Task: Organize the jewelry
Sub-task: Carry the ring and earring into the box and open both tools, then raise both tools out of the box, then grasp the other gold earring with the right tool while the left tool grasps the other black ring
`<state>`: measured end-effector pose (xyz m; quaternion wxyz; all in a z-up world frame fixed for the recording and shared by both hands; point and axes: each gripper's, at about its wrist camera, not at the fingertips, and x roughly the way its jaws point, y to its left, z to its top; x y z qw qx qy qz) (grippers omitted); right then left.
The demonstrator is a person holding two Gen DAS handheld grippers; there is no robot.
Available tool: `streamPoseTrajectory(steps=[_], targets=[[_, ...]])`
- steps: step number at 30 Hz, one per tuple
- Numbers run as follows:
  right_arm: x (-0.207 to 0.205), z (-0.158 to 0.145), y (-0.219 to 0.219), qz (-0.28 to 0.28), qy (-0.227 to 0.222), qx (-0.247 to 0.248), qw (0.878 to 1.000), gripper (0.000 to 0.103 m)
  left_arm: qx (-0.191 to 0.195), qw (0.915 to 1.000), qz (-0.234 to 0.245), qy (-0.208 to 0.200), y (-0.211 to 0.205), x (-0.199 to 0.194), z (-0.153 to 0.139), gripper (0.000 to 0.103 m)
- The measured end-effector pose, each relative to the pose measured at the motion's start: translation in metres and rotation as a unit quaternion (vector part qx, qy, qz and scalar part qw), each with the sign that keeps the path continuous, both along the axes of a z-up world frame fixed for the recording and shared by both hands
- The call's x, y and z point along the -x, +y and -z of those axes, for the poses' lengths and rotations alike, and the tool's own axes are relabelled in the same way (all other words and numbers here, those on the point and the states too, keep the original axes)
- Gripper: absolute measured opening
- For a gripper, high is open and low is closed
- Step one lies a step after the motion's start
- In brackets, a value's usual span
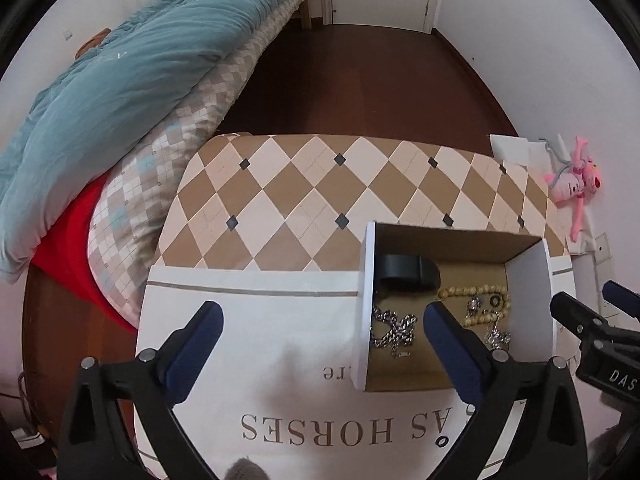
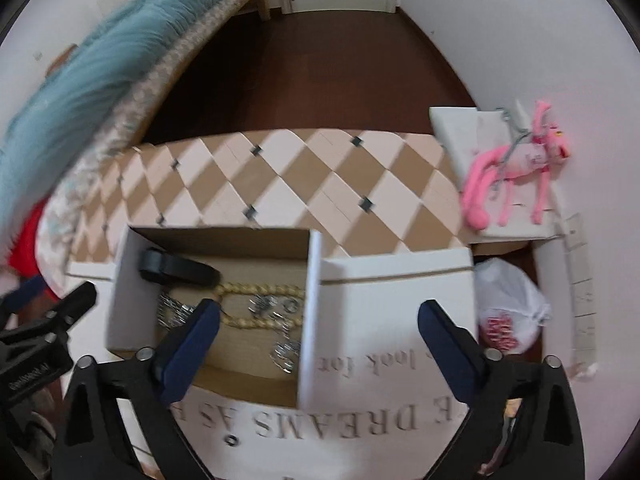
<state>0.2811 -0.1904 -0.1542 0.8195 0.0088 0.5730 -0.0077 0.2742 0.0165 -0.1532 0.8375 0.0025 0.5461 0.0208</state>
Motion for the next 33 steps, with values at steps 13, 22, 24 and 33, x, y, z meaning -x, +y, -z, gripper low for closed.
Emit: streamPoseTrajectory(steps=[13,22,24,33], targets=[[0.032,-0.03,0.01,0.004,-0.032,0.008,0.999,0.103,0.006,0.9996,-0.002,-0.026,0.001,0.021,-0.034,0.102],[0.103,-0.022,0.012,0.002,-0.031,-0.004,1.0,0.103,-0.04,0.9985,-0.002,-0.038,-0.004,0.082,-0.031,0.102],[0.122,-0.001,0.008,0.009,-0.015,-0.019,1.0,0.103,-0.047,0.9986,-0.001,-0.025,-0.007,0.101,-0.013,0.102],[0.174,0.079,0.007,0.028,0.044,-0.051,0.997,0.063,-0.054,0.9965,0.006,0.063,-0.017,0.141,0.073,0.102]])
